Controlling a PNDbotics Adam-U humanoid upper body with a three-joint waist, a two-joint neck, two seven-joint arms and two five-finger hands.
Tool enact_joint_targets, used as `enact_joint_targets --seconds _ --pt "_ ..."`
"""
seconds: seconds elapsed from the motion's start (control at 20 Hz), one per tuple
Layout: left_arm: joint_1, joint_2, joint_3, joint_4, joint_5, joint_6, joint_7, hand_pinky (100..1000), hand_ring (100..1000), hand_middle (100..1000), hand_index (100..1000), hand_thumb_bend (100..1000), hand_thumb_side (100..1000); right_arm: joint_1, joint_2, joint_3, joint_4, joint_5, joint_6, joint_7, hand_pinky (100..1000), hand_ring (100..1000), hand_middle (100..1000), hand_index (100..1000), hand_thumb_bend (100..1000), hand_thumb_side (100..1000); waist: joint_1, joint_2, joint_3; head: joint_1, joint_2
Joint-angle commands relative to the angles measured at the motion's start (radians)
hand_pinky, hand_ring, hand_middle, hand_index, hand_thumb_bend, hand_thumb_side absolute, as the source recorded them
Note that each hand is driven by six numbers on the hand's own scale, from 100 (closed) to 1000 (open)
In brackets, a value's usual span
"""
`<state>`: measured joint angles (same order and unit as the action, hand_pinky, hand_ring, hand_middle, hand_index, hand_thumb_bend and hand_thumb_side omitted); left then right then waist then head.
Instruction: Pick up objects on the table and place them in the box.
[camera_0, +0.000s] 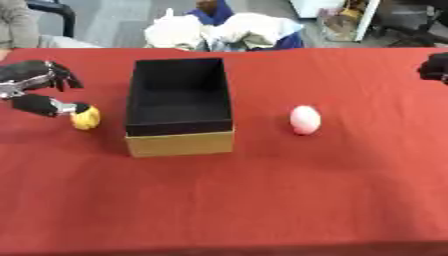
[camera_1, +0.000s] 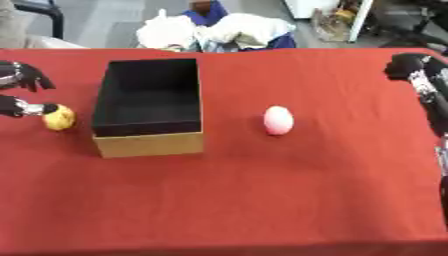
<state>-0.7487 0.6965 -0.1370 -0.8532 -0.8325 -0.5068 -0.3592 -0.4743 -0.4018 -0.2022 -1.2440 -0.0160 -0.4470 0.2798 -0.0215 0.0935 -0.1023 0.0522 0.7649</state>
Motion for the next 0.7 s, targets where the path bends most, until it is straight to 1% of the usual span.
enact_joint_targets --seconds 0.05,0.15,0.4,0.45,0.6,0.7 --pt "-0.023 0.007 0.018 0.022 -0.029 0.008 0.012 672 633 658 788 428 833 -0.013 -0.022 -0.003 -0.012 -0.008 -0.002 0.002 735 714 639 754 100 761 0.000 -0.010 -0.002 0.003 0.005" --pt "-0.024 -0.002 0.024 0.043 -0.047 0.013 0.025 670 629 653 786 425 823 -0.014 -0.021 -0.003 -0.012 -0.009 -0.002 0.003 735 714 639 754 100 761 -0.001 -0.009 -0.003 0.003 0.005" --pt "-0.026 -0.015 0.035 0.078 -0.089 0.024 0.066 661 613 630 775 417 759 -0.016 -0.020 -0.003 -0.011 -0.010 -0.002 0.004 735 714 638 754 100 761 -0.004 -0.007 -0.006 0.004 0.005" --pt "-0.027 -0.016 0.035 0.083 -0.097 0.024 0.070 660 612 629 775 417 753 -0.016 -0.020 -0.003 -0.011 -0.010 -0.003 0.004 735 714 638 754 100 761 -0.004 -0.006 -0.006 0.004 0.005" --pt "-0.027 -0.019 0.035 0.090 -0.109 0.015 0.068 657 605 621 772 430 773 -0.017 -0.020 -0.003 -0.011 -0.011 -0.003 0.004 736 715 638 754 100 761 -0.004 -0.006 -0.005 0.003 0.005" --pt "-0.026 -0.019 0.034 0.089 -0.114 0.011 0.063 648 594 612 768 429 751 -0.016 -0.019 -0.003 -0.011 -0.011 -0.003 0.005 736 715 638 754 100 761 -0.004 -0.006 -0.005 0.004 0.005"
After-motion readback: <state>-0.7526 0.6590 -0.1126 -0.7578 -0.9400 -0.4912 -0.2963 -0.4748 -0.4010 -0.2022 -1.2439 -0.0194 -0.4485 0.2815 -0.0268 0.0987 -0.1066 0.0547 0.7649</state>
